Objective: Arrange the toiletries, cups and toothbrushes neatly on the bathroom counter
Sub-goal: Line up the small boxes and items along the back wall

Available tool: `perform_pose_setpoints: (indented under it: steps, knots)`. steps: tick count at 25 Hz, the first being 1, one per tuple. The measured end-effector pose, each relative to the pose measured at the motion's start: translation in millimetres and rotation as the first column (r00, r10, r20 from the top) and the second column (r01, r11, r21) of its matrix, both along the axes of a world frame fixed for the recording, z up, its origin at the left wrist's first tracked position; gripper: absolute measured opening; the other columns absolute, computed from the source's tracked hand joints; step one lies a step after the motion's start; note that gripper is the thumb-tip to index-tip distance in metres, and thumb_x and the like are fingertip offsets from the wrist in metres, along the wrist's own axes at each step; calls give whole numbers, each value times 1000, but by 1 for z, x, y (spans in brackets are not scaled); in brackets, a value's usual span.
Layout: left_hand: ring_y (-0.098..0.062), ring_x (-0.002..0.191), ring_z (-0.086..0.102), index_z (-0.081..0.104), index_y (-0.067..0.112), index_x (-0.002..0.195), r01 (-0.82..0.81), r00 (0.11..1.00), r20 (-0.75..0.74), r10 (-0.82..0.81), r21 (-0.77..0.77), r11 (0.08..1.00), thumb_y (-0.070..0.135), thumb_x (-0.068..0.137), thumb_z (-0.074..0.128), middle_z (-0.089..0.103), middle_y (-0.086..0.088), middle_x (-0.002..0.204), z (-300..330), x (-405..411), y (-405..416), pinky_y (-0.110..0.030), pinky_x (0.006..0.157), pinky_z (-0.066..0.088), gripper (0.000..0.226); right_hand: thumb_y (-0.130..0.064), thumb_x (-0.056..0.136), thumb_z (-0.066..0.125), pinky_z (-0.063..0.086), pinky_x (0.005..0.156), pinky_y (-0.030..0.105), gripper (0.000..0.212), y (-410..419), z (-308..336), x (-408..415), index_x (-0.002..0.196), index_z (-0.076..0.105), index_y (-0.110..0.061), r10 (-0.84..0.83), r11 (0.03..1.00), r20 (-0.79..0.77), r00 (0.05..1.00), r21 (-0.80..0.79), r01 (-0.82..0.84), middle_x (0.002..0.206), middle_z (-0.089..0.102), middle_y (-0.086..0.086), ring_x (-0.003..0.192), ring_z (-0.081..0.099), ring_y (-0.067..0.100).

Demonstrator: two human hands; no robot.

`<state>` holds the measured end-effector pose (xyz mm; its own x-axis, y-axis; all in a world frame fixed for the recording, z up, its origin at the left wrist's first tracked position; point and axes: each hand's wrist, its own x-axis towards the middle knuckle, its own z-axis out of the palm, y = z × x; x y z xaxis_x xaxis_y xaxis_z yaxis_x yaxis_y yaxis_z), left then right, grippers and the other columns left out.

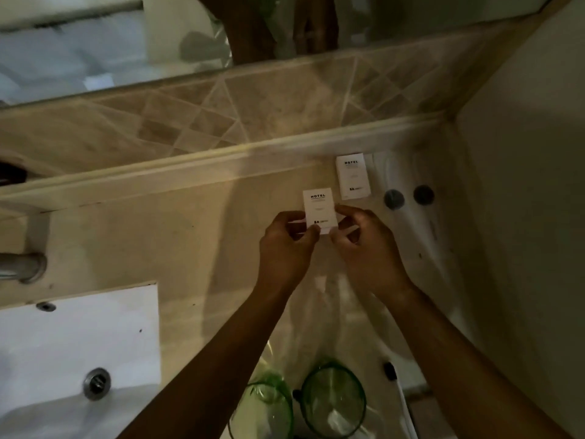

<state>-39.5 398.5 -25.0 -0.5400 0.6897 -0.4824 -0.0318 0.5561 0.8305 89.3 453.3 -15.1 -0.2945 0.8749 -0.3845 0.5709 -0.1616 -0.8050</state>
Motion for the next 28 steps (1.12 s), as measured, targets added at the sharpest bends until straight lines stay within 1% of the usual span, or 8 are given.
perform_pose_setpoints:
  steps: [2, 6, 11, 13, 16, 19, 23, 28]
  knots:
    - [-10, 93, 73, 61, 24, 116, 24, 999, -48, -24, -1, 1000, 23, 91, 70, 75, 2, 109, -9, -3, 9, -39, 81, 63, 27, -25, 96, 60, 52, 81, 14, 39, 8, -9, -5, 133, 52, -33, -17, 1000, 19, 1000, 0, 17, 131, 59, -9, 110, 60, 5]
    - [2, 88, 66, 60, 28, 114, 123, 970, -211, -122, -10, 992, 29, 89, 72, 69, 13, 103, -24, -5, 22, -32, 80, 61, 28, -22, 94, 62, 56, 94, 32, 43, 14, -27, -8, 133, 50, -33, -27, 999, 54, 998, 41, 25, 132, 57, -7, 119, 58, 11]
    - [-15, 106, 56, 54, 23, 127, 234, 854, -451, -257, -108, 966, 37, 86, 73, 56, 1, 121, -34, -10, 13, -33, 87, 55, 48, -25, 92, 64, 55, 98, 36, 49, 16, -32, -1, 137, 46, -33, 3, 996, 146, 989, 91, -17, 144, 47, -6, 126, 54, 16]
    - [-21, 121, 47, 54, 20, 132, 370, 688, -624, -370, -136, 919, 35, 86, 72, 51, -4, 131, -34, -19, 8, -34, 95, 50, 53, -23, 92, 63, 52, 102, 39, 47, 23, -30, 5, 137, 49, -29, -37, 984, 211, 977, 177, -1, 147, 41, -3, 129, 51, 19]
    - [-32, 140, 36, 55, 22, 136, 607, 332, -786, -521, -245, 756, 37, 87, 69, 45, -11, 149, -40, -37, 10, -50, 109, 43, 53, -16, 90, 61, 48, 105, 42, 41, 41, -33, 8, 130, 57, -23, -22, 944, 221, 975, 325, -53, 140, 40, 0, 134, 42, 23]
    - [-34, 149, 22, 50, 32, 142, 665, 185, -775, -605, -355, 657, 45, 91, 56, 33, -9, 160, -48, -47, 22, -48, 119, 23, 53, -14, 88, 59, 47, 102, 49, 39, 61, -43, 4, 127, 61, -19, 53, 894, 261, 964, 418, -162, 137, 46, 4, 129, 42, 27]
    - [-36, 144, 34, 54, 31, 139, 649, 199, -777, -598, -352, 674, 41, 92, 55, 41, -10, 156, -55, -41, 38, -54, 114, 34, 48, -21, 90, 61, 45, 105, 48, 37, 78, -50, -5, 127, 60, -24, 51, 927, 375, 926, 327, -184, 141, 44, -1, 131, 38, 22]
    - [-36, 137, 42, 57, 28, 138, 609, 260, -791, -554, -312, 730, 39, 91, 59, 43, -11, 155, -60, -33, 55, -50, 107, 39, 47, -17, 91, 63, 46, 106, 44, 34, 81, -52, -6, 124, 64, -24, 38, 927, 347, 937, 338, -162, 141, 45, -3, 132, 38, 19]
